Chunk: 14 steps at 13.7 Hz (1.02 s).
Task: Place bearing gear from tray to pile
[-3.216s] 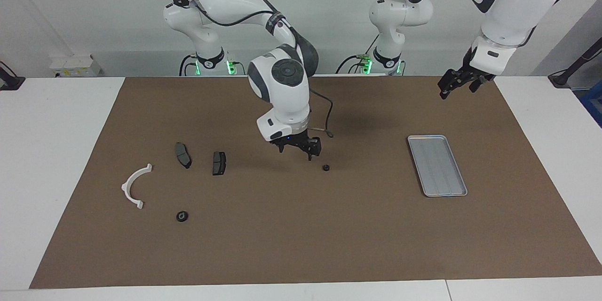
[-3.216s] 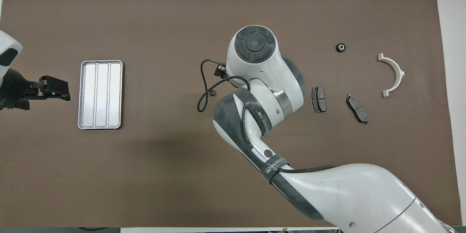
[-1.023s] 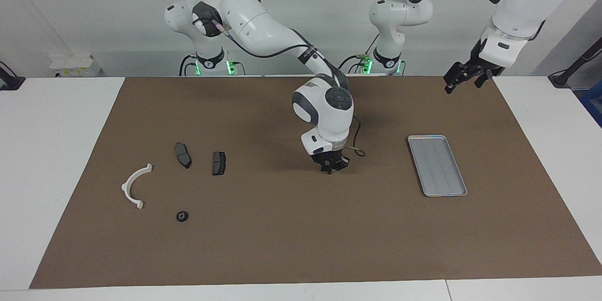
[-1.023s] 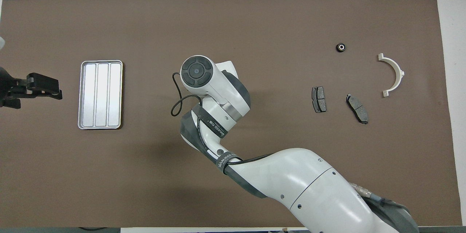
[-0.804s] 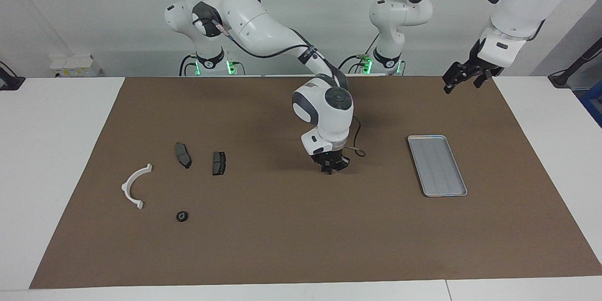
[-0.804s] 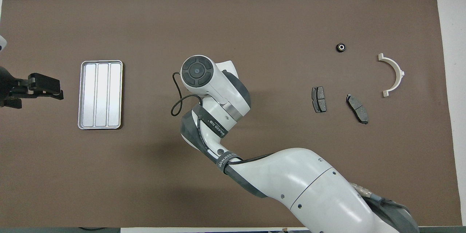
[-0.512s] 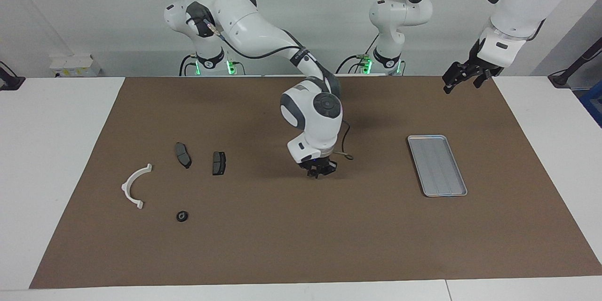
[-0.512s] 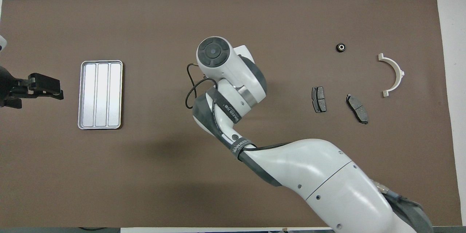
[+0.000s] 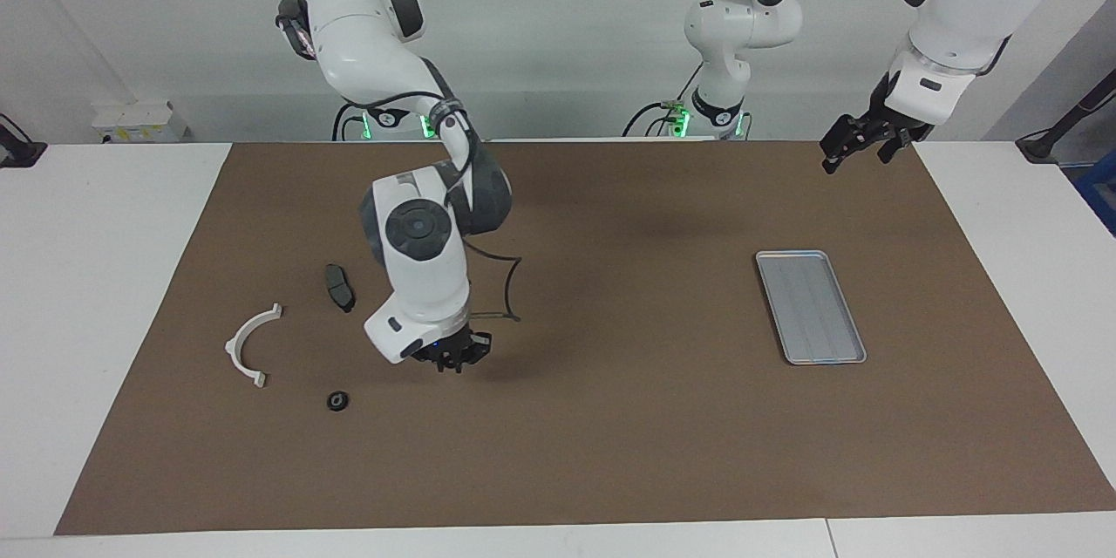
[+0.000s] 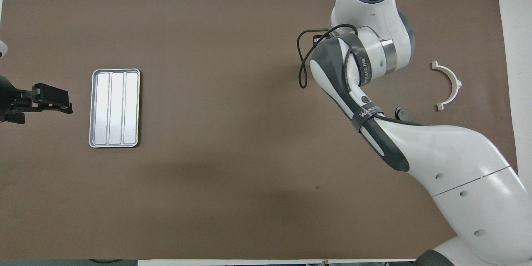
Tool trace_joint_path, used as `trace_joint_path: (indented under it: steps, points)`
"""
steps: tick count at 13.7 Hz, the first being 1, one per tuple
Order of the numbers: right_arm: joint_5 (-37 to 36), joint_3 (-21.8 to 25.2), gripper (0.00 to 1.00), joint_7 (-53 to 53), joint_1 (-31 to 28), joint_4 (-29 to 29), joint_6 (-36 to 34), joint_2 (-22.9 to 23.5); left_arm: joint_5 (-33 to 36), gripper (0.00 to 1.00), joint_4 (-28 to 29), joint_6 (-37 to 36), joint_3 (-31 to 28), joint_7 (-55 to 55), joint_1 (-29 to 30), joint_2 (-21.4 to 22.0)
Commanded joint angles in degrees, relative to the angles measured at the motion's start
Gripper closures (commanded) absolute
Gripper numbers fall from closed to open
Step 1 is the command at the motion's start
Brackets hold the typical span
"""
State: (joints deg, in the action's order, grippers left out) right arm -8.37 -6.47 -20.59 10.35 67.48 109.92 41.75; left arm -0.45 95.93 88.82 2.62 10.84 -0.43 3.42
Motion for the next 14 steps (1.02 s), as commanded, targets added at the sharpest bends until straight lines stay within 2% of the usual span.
trace_joint_path:
  steps: [1, 6, 11, 12, 13, 14]
  points:
    - [-0.15, -1.18, 1.00, 5.63, -3.39, 6.86, 6.51, -1.40, -0.87, 0.00, 0.13, -1.02, 0.11, -0.38, 0.26, 0.80]
    - [-0.06, -1.18, 1.00, 10.57, -6.83, 13.72, 16.80, -1.23, -0.87, 0.00, 0.13, -1.02, 0.11, -0.38, 0.26, 0.80]
    - [-0.06, -1.18, 1.00, 11.98, -7.53, 14.96, 18.40, -1.32, -0.87, 0.00, 0.22, -1.02, 0.11, -0.38, 0.26, 0.80]
    - [-0.06, -1.18, 0.46, 11.63, -7.45, 14.88, 18.40, -1.32, -0.87, 0.00, 0.13, -1.02, 0.11, -0.38, 0.26, 0.80]
    - [-0.06, -1.18, 0.00, 11.63, -7.27, 14.61, 18.31, -1.41, -0.87, 0.00, 0.22, -1.02, 0.11, -0.38, 0.26, 0.80]
    - [-0.06, -1.18, 0.00, 11.54, -7.01, 14.52, 18.31, -1.49, -0.87, 0.00, 0.13, -1.02, 0.11, -0.38, 0.26, 0.80]
